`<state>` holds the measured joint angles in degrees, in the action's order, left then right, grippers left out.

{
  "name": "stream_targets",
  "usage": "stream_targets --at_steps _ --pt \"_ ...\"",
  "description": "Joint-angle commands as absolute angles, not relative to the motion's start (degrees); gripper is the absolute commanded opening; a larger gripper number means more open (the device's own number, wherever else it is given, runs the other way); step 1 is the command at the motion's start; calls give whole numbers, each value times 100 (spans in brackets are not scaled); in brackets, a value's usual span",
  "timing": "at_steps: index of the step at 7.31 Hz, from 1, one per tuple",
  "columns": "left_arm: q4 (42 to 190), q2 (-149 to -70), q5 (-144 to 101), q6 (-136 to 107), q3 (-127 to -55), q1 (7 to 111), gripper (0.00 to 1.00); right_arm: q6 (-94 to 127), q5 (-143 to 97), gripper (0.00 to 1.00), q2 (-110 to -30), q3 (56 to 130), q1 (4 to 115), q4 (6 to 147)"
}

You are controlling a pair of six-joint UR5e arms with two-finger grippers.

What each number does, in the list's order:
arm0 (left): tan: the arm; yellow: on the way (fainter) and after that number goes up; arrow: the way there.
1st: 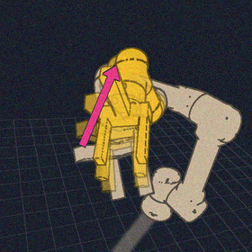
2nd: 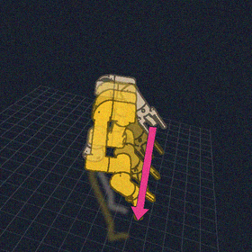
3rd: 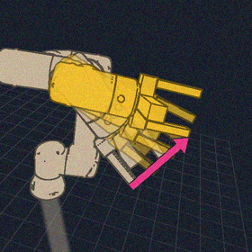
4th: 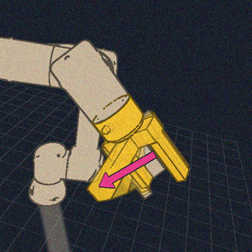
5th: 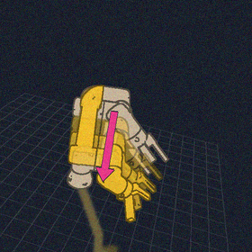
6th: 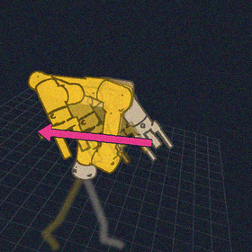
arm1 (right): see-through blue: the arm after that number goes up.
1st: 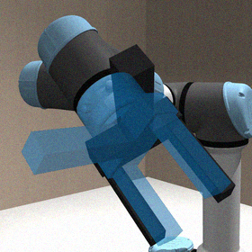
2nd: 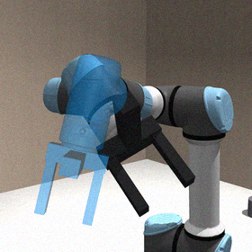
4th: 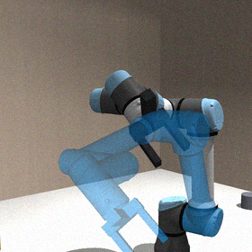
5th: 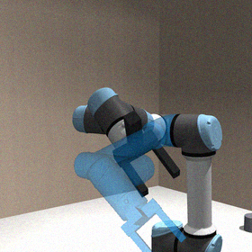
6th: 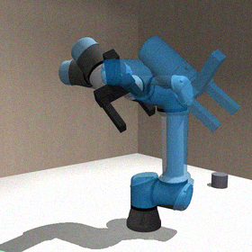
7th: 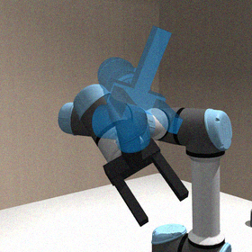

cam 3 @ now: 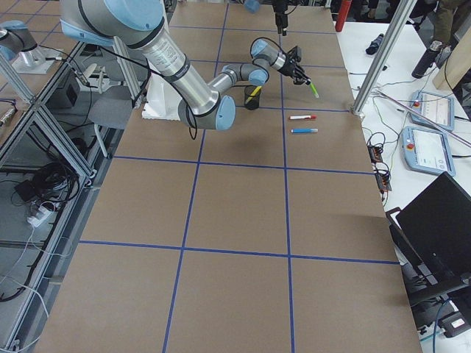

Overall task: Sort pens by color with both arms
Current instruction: 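Lay the green highlighter beside the red-capped marker, open right gripper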

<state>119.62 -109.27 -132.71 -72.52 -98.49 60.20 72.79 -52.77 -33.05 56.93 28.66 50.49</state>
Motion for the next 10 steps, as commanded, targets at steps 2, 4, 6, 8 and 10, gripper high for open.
stream_targets --at_steps 2,4,6,8,10 --pt "11962 -10925 -13271 -7251 -9861 6012 99 7348 -5001 0 -3235 5335 2839 4790" --pt "11953 -10925 -13271 -7251 -9896 6021 99 7356 -4931 0 -3156 5161 2804 4790" --pt "11953 -10925 -13271 -7251 -9896 6021 99 7348 -5018 48 -3173 5203 2795 4781" --pt "11944 -10942 -13263 -7251 -9888 6012 99 7287 -5176 99 -3251 5317 2795 4781" --pt "11918 -11074 -13019 -7643 -9940 5959 99 6520 -5901 99 -4064 6827 2917 4825"
